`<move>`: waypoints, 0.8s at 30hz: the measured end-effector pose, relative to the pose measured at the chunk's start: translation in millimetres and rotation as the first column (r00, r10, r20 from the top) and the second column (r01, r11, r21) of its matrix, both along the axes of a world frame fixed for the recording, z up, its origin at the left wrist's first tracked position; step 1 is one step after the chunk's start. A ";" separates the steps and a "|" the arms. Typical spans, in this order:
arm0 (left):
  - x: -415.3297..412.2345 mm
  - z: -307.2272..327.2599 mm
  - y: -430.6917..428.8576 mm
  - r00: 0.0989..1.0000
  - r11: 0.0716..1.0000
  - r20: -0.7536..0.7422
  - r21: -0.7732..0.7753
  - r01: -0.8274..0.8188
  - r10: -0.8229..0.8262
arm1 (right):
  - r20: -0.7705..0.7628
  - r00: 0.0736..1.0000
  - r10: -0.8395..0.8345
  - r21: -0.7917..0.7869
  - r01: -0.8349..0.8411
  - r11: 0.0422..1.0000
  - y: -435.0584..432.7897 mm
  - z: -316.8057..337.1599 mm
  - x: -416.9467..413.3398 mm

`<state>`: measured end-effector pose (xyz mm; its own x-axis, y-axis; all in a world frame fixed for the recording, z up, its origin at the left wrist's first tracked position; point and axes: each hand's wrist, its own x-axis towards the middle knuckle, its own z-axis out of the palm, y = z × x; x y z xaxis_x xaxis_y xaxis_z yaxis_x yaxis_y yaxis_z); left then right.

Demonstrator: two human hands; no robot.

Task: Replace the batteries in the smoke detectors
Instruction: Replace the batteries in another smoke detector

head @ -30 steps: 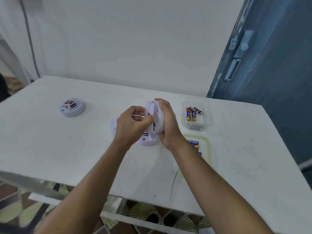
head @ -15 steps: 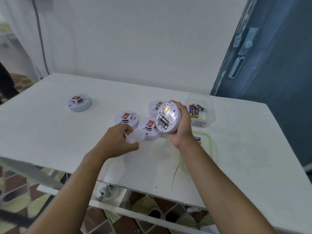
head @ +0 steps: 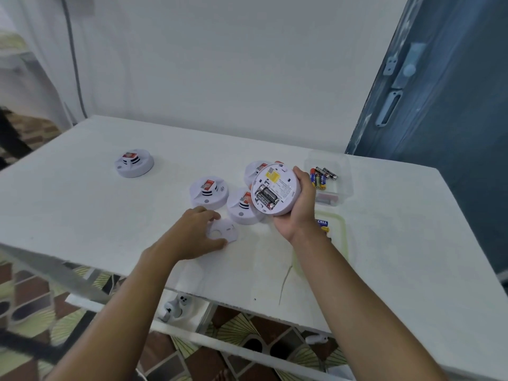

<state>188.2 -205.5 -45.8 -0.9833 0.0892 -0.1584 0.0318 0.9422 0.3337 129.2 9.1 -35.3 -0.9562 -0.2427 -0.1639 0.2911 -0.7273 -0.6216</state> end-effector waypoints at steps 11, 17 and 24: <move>-1.9 46.6 65.6 0.913 0.926 -0.404 0.364 0.105 0.056 | -0.020 0.997 -0.074 -0.070 0.072 0.995 13.2 6.5 8.9; -5.7 51.3 110.2 0.873 0.892 -0.486 0.411 0.190 0.037 | -0.044 0.990 -0.135 -0.060 0.133 0.989 32.5 17.0 11.9; -17.4 47.7 138.9 0.887 0.853 -0.450 0.497 0.157 0.099 | -0.064 0.969 -0.240 0.044 0.243 0.969 57.0 25.9 15.5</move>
<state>170.8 -66.5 1.9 -0.9273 0.0599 0.3696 0.3208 0.6362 0.7016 144.7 66.1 -9.4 -0.9937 0.0042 -0.1123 0.0726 -0.7387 -0.6701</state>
